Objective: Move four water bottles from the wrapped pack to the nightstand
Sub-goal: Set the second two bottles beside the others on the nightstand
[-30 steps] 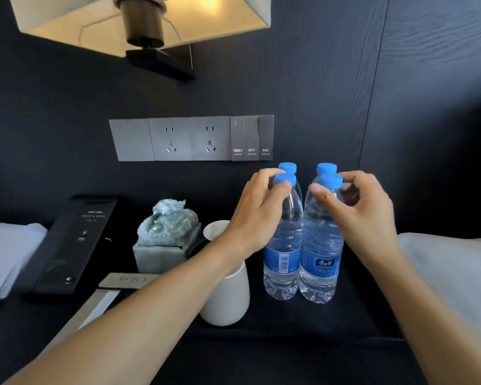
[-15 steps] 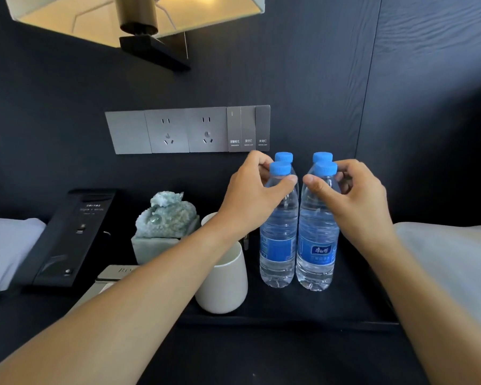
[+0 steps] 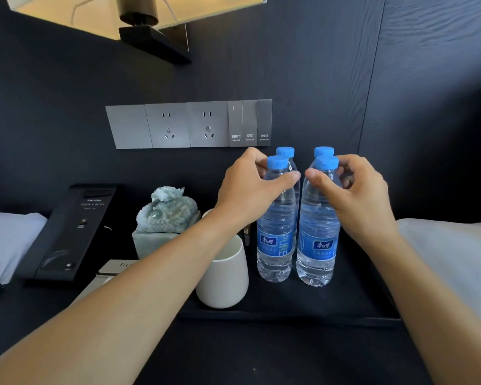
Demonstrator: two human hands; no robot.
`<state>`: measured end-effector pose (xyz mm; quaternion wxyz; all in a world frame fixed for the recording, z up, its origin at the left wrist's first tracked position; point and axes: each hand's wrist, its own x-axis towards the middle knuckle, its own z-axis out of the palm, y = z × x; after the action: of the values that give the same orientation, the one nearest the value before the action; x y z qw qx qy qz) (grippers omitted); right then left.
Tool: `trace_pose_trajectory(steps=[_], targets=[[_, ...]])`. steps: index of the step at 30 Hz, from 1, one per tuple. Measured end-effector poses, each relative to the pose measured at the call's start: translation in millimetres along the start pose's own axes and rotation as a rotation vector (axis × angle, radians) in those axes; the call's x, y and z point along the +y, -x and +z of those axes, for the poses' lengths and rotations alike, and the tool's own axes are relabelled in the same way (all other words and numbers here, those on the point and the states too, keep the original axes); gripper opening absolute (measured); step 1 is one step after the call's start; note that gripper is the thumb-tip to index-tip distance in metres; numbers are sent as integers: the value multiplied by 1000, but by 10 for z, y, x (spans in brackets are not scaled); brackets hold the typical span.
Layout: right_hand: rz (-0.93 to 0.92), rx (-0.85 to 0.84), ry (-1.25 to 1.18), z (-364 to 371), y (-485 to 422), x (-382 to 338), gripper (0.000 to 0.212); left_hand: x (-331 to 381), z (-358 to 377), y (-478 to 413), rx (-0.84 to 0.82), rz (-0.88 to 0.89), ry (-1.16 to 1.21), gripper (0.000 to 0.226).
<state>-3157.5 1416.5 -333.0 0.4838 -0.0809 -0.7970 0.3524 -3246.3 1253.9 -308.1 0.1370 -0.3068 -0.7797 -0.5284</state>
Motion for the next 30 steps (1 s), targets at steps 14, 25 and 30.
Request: trace_pose_trajectory(steps=[14, 25, 30], targets=[[17, -10, -22, 1, 12, -27, 36, -57, 22, -5, -39, 12, 81, 31], [33, -33, -28, -36, 7, -66, 35, 42, -1, 26, -110, 6, 21, 29], [82, -33, -135, -62, -1, -59, 36, 37, -51, 58, -105, 0, -21, 35]])
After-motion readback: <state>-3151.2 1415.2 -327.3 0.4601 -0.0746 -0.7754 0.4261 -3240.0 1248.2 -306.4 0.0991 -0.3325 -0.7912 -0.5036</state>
